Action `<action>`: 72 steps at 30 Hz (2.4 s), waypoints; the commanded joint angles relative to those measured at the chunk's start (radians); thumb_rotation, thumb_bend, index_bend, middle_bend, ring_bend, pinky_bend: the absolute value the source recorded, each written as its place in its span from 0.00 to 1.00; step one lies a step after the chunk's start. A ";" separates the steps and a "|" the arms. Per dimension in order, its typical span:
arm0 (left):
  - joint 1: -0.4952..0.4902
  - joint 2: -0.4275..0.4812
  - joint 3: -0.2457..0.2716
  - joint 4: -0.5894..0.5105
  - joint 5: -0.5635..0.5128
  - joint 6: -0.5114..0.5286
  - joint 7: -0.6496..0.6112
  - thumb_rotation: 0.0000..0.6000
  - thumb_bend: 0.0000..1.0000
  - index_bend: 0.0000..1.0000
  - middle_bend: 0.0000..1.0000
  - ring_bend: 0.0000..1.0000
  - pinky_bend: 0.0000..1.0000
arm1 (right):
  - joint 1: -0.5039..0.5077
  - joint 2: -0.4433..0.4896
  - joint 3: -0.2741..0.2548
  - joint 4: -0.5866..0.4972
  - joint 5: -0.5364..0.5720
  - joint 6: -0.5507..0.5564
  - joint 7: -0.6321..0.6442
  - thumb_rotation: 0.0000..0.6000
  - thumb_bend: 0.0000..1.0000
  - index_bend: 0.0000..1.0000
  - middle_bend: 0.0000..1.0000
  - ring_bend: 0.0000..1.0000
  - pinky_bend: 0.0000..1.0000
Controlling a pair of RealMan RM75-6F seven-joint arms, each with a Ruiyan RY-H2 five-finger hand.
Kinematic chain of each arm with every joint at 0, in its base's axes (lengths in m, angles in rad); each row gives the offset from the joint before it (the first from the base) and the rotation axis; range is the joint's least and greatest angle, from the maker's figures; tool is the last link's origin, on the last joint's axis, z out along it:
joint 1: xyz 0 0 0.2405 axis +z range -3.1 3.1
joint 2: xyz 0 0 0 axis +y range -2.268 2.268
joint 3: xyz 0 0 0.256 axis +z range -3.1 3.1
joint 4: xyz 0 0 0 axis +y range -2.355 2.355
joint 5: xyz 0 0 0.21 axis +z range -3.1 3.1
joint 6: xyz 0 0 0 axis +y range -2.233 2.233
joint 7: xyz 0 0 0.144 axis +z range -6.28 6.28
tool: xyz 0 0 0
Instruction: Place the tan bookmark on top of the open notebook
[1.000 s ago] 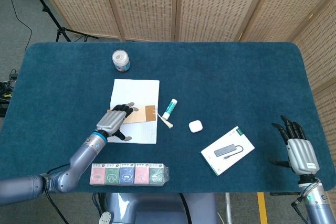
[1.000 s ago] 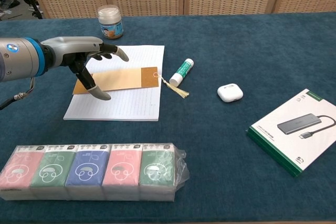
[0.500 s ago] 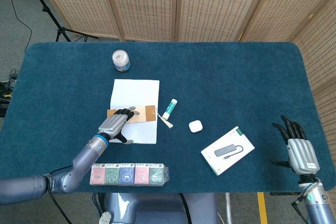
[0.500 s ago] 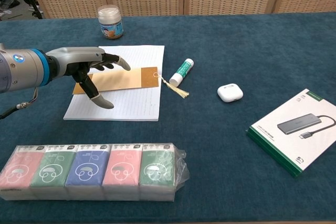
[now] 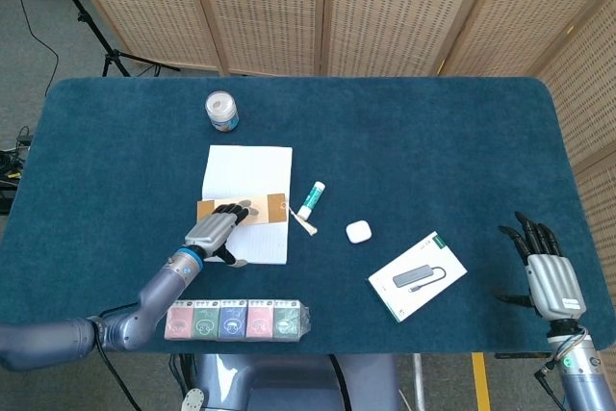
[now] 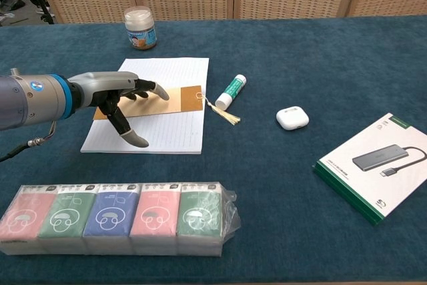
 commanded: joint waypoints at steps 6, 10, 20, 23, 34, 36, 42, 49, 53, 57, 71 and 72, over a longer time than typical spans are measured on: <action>-0.023 -0.017 0.008 0.013 -0.030 0.014 0.024 1.00 0.16 0.15 0.00 0.00 0.02 | 0.000 0.001 0.000 0.001 -0.001 0.000 0.004 1.00 0.00 0.15 0.00 0.00 0.00; -0.030 -0.021 0.010 0.010 -0.040 0.017 0.028 1.00 0.16 0.15 0.00 0.00 0.02 | 0.000 0.001 0.000 0.001 -0.002 0.002 0.002 1.00 0.00 0.15 0.00 0.00 0.00; -0.036 -0.022 0.020 0.003 -0.044 0.025 0.033 1.00 0.16 0.15 0.00 0.00 0.02 | 0.000 0.000 0.000 0.000 -0.002 0.002 0.000 1.00 0.00 0.15 0.00 0.00 0.00; -0.038 -0.022 0.020 0.003 -0.048 0.028 0.033 1.00 0.16 0.15 0.00 0.00 0.02 | -0.001 0.001 0.000 0.001 -0.001 0.002 0.001 1.00 0.00 0.15 0.00 0.00 0.00; -0.041 -0.015 0.024 0.000 -0.043 0.037 0.035 1.00 0.16 0.15 0.00 0.00 0.02 | -0.001 0.000 0.000 0.001 -0.001 0.002 0.000 1.00 0.00 0.15 0.00 0.00 0.00; -0.040 -0.013 0.024 -0.003 -0.041 0.036 0.033 1.00 0.16 0.15 0.00 0.00 0.02 | -0.001 0.000 0.000 0.001 -0.001 0.003 -0.001 1.00 0.00 0.15 0.00 0.00 0.00; -0.039 -0.009 0.024 -0.007 -0.034 0.039 0.028 1.00 0.16 0.15 0.00 0.00 0.02 | -0.001 0.001 0.000 0.001 0.000 0.002 0.000 1.00 0.00 0.15 0.00 0.00 0.00; -0.031 0.016 0.010 -0.042 -0.011 0.048 0.004 1.00 0.16 0.15 0.00 0.00 0.02 | -0.001 0.000 0.001 0.003 0.002 0.000 0.002 1.00 0.00 0.15 0.00 0.00 0.00; -0.008 0.082 -0.013 -0.110 0.037 0.057 -0.043 1.00 0.16 0.13 0.00 0.00 0.02 | 0.000 0.000 0.000 0.003 0.002 -0.001 -0.001 1.00 0.00 0.15 0.00 0.00 0.00; 0.021 0.148 -0.029 -0.163 0.090 0.088 -0.078 1.00 0.14 0.10 0.00 0.00 0.02 | -0.001 0.000 0.000 0.002 0.001 0.000 -0.002 1.00 0.00 0.15 0.00 0.00 0.00; 0.137 0.284 -0.027 -0.219 0.219 0.250 -0.128 1.00 0.00 0.00 0.00 0.00 0.02 | -0.001 -0.002 0.000 -0.001 0.001 0.002 -0.009 1.00 0.00 0.15 0.00 0.00 0.00; 0.153 0.294 -0.020 -0.215 0.234 0.274 -0.126 1.00 0.00 0.00 0.00 0.00 0.02 | -0.001 -0.003 0.000 -0.001 0.000 0.003 -0.009 1.00 0.00 0.15 0.00 0.00 0.00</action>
